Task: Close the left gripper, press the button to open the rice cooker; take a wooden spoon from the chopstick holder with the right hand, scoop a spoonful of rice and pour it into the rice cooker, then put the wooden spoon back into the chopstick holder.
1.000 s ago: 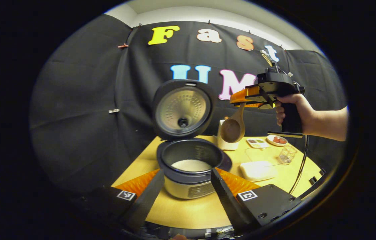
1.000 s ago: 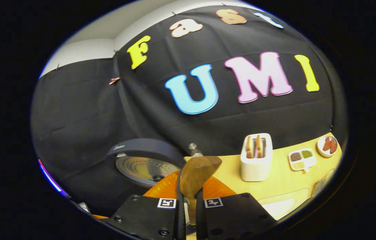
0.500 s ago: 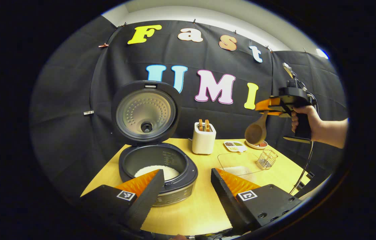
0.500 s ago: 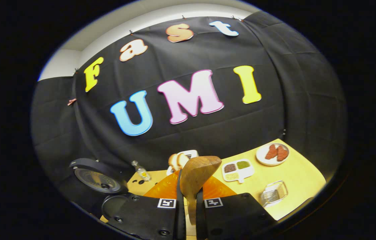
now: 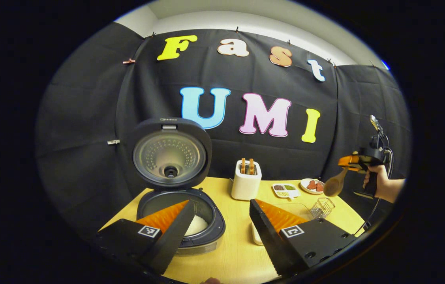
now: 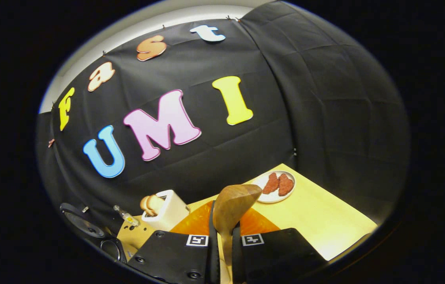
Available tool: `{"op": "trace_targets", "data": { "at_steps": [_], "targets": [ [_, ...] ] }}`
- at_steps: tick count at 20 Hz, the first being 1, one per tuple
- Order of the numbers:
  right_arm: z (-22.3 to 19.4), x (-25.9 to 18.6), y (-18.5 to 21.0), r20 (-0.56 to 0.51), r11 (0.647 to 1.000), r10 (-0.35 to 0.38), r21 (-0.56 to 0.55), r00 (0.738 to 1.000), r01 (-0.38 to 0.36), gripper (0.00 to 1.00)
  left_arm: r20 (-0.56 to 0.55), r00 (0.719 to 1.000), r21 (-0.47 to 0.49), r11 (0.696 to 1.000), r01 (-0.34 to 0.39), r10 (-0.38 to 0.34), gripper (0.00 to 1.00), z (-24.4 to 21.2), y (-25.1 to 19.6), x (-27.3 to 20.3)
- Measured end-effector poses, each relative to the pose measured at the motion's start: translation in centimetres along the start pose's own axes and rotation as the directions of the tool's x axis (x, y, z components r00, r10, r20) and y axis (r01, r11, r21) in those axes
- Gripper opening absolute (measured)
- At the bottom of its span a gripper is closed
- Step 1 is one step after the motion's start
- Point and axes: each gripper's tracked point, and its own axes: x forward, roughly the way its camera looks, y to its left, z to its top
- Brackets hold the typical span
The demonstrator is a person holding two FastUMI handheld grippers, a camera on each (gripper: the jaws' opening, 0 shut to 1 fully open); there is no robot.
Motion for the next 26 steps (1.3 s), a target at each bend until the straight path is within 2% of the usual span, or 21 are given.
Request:
{"op": "trace_targets", "data": {
  "at_steps": [4,6,7,8,10,13,16,21,23,24,25,26],
  "targets": [
    [-1.8,2.6,-4.5,-0.044,0.998,-0.05,0.044,0.998,0.052,0.16,-0.029,0.999,0.013,0.999,-0.04,0.041,0.95,-0.3,-1.5,0.8],
    [-3.5,3.8,-5.3,-0.083,0.996,-0.048,0.065,0.995,0.053,0.16,-0.043,0.996,-0.021,0.997,-0.076,0.075,0.95,-0.4,-2.1,1.2],
    [-4.4,4.2,-5.7,-0.105,0.997,-0.046,0.057,0.993,0.053,0.12,-0.047,0.996,-0.048,0.995,-0.084,0.082,0.96,-0.4,-2.6,1.4],
    [-5.3,4.8,-6.2,-0.122,0.997,-0.054,0.043,0.991,0.06,0.16,-0.053,0.995,-0.066,0.994,-0.093,0.09,0.96,-0.5,-3.0,1.6],
    [-6.5,6.0,-6.6,-0.143,0.998,-0.052,0.032,0.988,0.057,0.16,-0.053,0.992,-0.08,0.99,-0.12,0.116,0.95,-0.2,-3.2,1.9],
    [-8.7,7.1,-7.2,-0.19,0.996,-0.053,0.061,0.98,0.065,0.16,-0.036,0.987,-0.087,0.983,-0.159,0.157,0.95,1.0,-2.4,2.0],
    [-10.9,7.3,-8.3,-0.23,0.99,-0.088,0.083,0.969,0.11,0.16,-0.011,0.977,-0.095,0.972,-0.215,0.215,0.95,2.5,-0.4,1.8],
    [-12.3,6.9,-8.5,-0.252,0.982,-0.094,0.134,0.963,0.131,0.19,0.086,0.951,-0.1,0.952,-0.288,0.297,0.95,6.8,3.1,1.2],
    [-11.9,6.6,-8.6,-0.241,0.982,-0.101,0.129,0.965,0.135,0.23,0.127,0.941,-0.103,0.948,-0.303,0.314,0.95,8.5,4.2,1.4],
    [-11.7,6.2,-8.7,-0.236,0.983,-0.106,0.124,0.966,0.138,0.37,0.141,0.936,-0.101,0.945,-0.311,0.323,0.95,9.0,4.8,1.5],
    [-11.5,5.7,-8.7,-0.23,0.983,-0.109,0.119,0.967,0.139,0.44,0.157,0.927,-0.089,0.94,-0.33,0.341,0.95,9.8,5.7,1.6],
    [-11.3,4.8,-8.5,-0.222,0.984,-0.112,0.113,0.969,0.139,0.62,0.17,0.917,-0.072,0.932,-0.354,0.361,0.95,10.3,6.7,1.6]
  ]
}}
